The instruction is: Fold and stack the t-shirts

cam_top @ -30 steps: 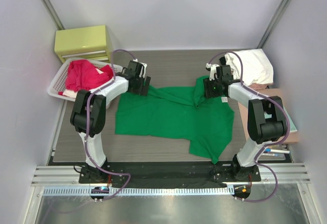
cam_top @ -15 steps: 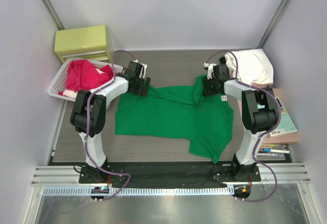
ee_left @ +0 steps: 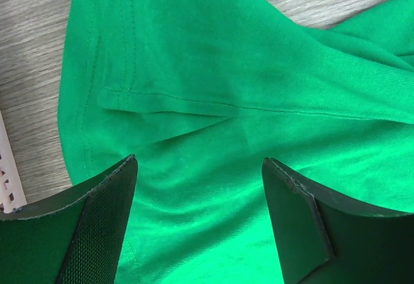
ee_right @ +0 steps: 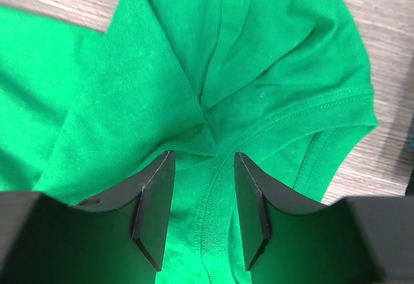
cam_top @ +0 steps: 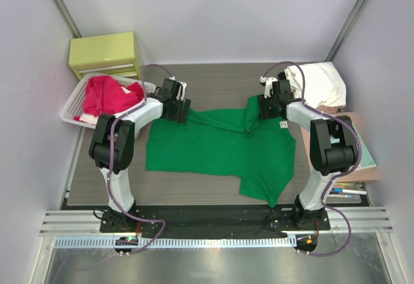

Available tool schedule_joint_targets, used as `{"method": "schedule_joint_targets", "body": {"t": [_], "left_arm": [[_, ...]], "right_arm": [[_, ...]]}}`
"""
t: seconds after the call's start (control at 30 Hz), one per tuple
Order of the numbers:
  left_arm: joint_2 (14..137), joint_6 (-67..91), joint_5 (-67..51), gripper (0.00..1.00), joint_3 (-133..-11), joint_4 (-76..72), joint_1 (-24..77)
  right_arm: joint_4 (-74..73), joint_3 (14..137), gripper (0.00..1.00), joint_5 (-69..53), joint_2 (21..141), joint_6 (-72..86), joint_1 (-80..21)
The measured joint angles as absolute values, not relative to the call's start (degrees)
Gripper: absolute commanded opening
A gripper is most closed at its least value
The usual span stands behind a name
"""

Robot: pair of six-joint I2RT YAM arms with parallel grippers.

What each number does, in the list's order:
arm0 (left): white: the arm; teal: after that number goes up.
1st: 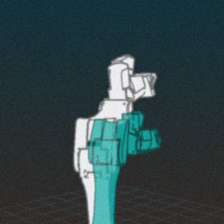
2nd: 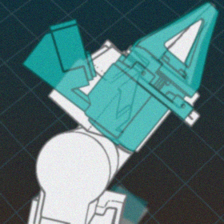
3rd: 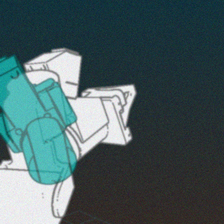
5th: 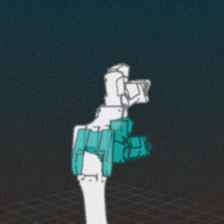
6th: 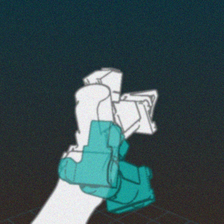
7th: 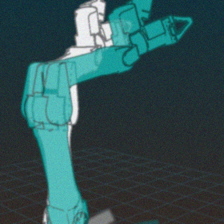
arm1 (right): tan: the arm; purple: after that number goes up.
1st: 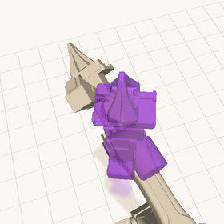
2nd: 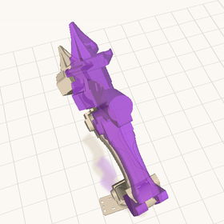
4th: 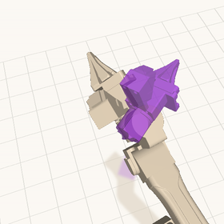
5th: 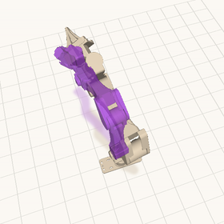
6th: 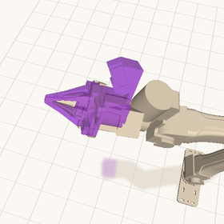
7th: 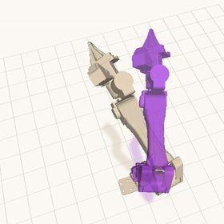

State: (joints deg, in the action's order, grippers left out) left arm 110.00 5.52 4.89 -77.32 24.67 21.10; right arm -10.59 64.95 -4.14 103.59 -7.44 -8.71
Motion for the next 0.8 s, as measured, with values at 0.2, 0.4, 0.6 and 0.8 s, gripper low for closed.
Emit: {"method": "schedule_joint_targets", "body": {"t": [0.2, 0.4, 0.6, 0.8], "left_arm": [[110.0, 5.5, 4.9, 0.79, -77.3, 24.7, 21.6], [110.0, 5.3, 4.9, 0.79, -77.3, 24.7, 21.6], [110.0, 5.3, 4.9, 0.79, -77.3, 24.7, 21.6], [110.0, 5.3, 4.9, 0.79, -77.3, 24.7, 21.6]], "right_arm": [[-10.6, 65.6, 0.46, -4.4, 104.0, -7.1, -8.7], [-10.5, 66.7, 0.46, -5.1, 106.4, -6.7, -8.7], [-10.5, 66.7, 0.39, -6.0, 106.7, -6.1, -8.7], [-10.5, 66.7, 0.01, -6.8, 107.1, -5.8, -8.7]]}}
